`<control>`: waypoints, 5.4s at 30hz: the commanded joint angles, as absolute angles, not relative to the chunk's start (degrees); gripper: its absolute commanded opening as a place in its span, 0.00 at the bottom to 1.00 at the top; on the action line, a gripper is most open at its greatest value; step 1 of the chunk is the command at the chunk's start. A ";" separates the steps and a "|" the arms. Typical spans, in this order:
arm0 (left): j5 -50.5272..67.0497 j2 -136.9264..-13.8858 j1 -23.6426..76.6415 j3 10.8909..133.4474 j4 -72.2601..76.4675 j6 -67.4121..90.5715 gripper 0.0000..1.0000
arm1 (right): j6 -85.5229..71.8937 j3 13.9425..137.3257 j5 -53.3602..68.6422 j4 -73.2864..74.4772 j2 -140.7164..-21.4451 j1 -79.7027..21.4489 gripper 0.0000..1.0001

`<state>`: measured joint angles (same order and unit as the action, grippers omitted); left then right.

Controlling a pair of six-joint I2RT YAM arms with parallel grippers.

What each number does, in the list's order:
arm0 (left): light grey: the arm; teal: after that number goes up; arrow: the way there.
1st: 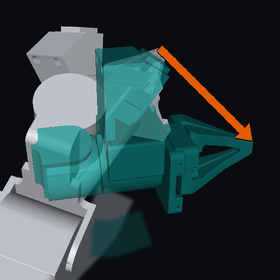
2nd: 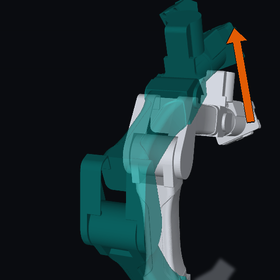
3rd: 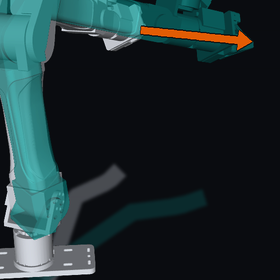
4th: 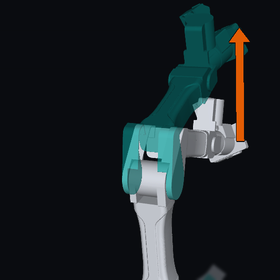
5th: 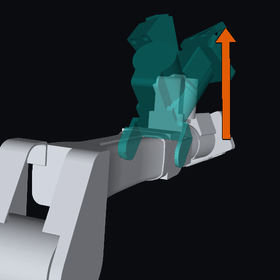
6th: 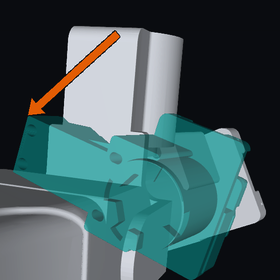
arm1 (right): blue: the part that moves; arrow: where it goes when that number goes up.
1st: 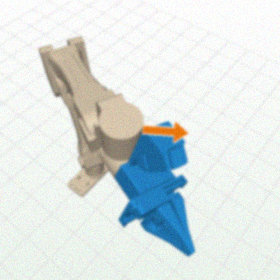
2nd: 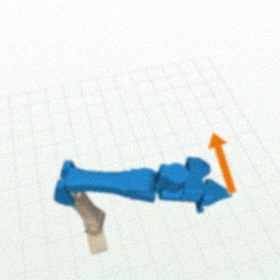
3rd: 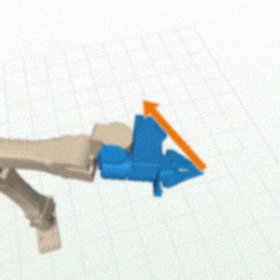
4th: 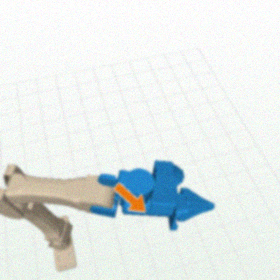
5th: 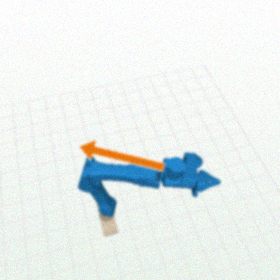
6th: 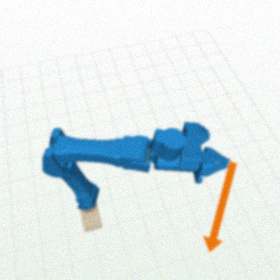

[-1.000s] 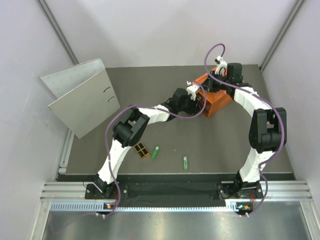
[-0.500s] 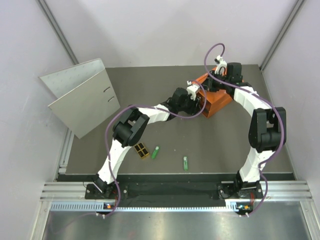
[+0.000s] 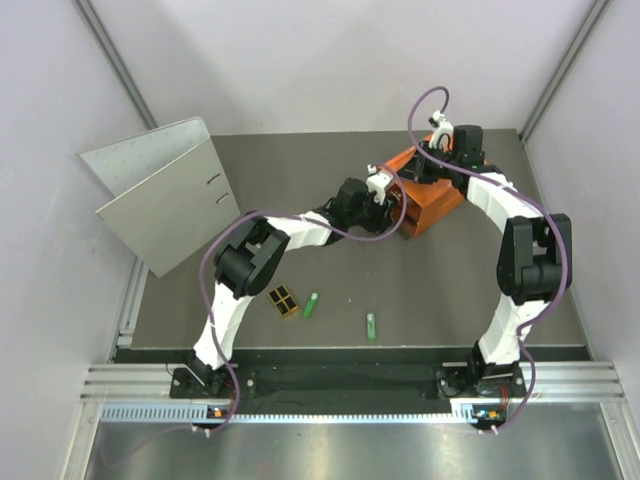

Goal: Organize the makeup

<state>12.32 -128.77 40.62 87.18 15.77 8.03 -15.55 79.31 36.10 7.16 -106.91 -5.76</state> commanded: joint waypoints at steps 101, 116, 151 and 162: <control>9.31 -94.83 43.77 54.93 -29.27 5.98 0.55 | -11.42 72.77 28.74 23.11 -115.66 -5.71 0.10; 4.84 -95.45 44.03 57.56 -28.21 4.31 0.00 | -11.51 73.04 28.39 23.03 -115.14 -5.71 0.10; 6.77 -123.83 46.32 108.37 -23.03 1.49 0.02 | -12.39 71.90 27.95 22.68 -115.14 -5.71 0.10; 4.93 -124.90 47.64 105.65 -23.64 -1.21 0.45 | -12.13 72.25 27.95 22.85 -115.31 -5.80 0.10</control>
<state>5.52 -126.50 47.59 106.15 -25.34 0.23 -16.12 78.39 37.65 3.75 -107.39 -5.82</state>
